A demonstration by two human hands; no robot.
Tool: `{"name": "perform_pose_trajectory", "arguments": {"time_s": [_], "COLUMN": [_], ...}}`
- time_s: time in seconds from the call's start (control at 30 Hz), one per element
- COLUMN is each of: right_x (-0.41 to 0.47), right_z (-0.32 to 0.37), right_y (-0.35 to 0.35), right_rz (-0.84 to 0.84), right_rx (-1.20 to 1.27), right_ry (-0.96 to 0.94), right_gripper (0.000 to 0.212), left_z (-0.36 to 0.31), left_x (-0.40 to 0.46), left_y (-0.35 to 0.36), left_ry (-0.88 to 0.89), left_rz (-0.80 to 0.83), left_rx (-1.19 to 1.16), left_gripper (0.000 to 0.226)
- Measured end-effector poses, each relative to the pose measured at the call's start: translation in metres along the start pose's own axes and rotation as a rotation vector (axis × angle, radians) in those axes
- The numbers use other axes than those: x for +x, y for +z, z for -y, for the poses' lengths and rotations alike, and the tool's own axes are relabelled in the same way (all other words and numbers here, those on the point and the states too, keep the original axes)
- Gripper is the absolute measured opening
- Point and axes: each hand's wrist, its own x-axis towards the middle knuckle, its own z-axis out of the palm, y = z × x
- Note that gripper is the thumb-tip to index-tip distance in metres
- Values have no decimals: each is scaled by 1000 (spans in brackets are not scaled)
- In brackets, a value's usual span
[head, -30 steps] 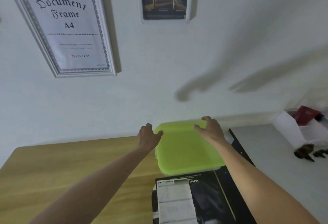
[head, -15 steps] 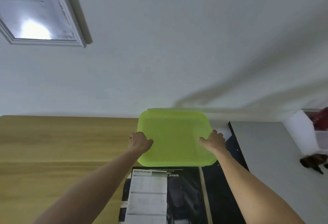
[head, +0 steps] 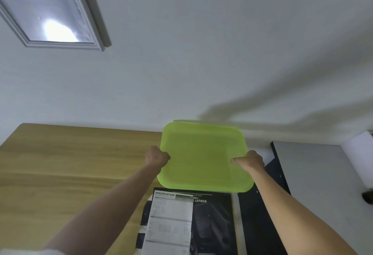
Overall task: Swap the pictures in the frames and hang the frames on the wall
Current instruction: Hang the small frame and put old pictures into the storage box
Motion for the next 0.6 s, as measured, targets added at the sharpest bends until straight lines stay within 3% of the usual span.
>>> {"name": "perform_pose_trajectory", "arguments": {"time_s": [0.33, 0.6], "right_x": [-8, -37], "right_z": [17, 82], "right_y": [-14, 34], "right_rz": [30, 120], "right_rx": [31, 89], "right_ry": [-15, -93], "right_gripper": [59, 66], "left_z": [10, 57], "left_x": [21, 67], "left_y": [-29, -118], "left_ry": [-1, -21], "left_rz": [25, 28], "left_rx": [-133, -203], "left_gripper": [42, 31]}}
